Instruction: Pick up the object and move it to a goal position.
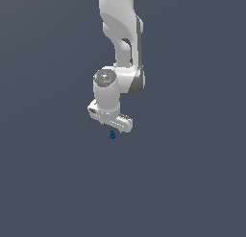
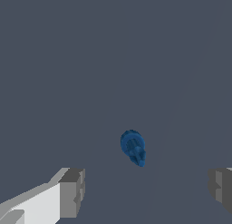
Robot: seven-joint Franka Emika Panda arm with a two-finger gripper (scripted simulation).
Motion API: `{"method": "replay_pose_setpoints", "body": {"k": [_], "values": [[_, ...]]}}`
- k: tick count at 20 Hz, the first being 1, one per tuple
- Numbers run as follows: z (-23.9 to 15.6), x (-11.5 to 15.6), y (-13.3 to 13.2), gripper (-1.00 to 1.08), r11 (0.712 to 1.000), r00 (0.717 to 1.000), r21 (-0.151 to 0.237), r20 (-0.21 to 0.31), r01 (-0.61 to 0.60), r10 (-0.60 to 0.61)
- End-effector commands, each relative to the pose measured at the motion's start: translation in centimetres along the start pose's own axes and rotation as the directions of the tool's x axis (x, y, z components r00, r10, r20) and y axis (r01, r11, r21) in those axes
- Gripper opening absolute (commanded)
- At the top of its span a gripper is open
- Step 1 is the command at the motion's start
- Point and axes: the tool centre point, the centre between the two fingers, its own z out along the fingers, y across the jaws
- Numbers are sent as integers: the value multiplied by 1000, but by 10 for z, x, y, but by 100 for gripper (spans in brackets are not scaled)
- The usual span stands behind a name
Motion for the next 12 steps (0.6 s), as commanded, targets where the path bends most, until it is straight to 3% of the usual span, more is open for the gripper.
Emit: {"method": "replay_pose_setpoints", "body": {"k": [1, 12], "values": [[2, 0, 1, 100, 1000, 1000, 2, -3, -23, 23], [19, 0, 2, 100, 1000, 1000, 2, -4, -27, 27]]}}
